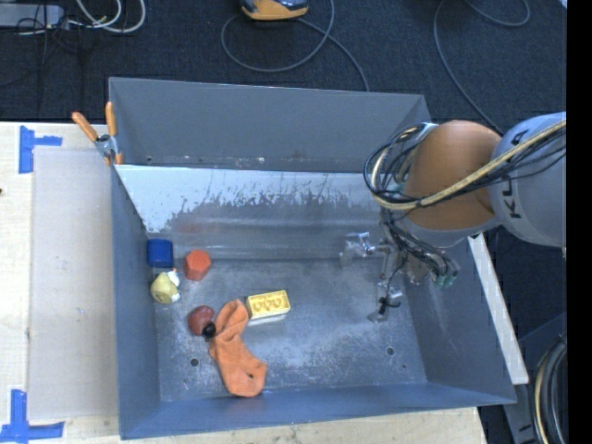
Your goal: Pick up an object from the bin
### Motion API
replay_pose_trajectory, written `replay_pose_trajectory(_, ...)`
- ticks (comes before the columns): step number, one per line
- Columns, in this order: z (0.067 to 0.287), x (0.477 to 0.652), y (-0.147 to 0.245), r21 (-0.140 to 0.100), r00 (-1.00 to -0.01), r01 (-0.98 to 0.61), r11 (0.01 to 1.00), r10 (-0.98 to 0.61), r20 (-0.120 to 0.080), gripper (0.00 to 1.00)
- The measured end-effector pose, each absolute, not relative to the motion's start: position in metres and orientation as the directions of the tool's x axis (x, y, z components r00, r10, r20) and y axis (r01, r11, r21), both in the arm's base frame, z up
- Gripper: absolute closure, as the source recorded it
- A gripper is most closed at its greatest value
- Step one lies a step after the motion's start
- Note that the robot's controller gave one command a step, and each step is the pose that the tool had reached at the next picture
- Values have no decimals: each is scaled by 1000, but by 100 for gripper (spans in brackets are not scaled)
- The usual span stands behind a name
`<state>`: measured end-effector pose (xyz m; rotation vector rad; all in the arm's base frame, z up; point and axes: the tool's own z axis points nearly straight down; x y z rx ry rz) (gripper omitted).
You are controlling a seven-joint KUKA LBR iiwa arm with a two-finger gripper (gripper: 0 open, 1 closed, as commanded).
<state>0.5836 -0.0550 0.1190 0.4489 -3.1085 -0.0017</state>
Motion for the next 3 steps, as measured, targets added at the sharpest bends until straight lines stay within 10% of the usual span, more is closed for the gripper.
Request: replay_pose_trajectory(3,76,588,0,2,-952,-306,952,-306,1,0)
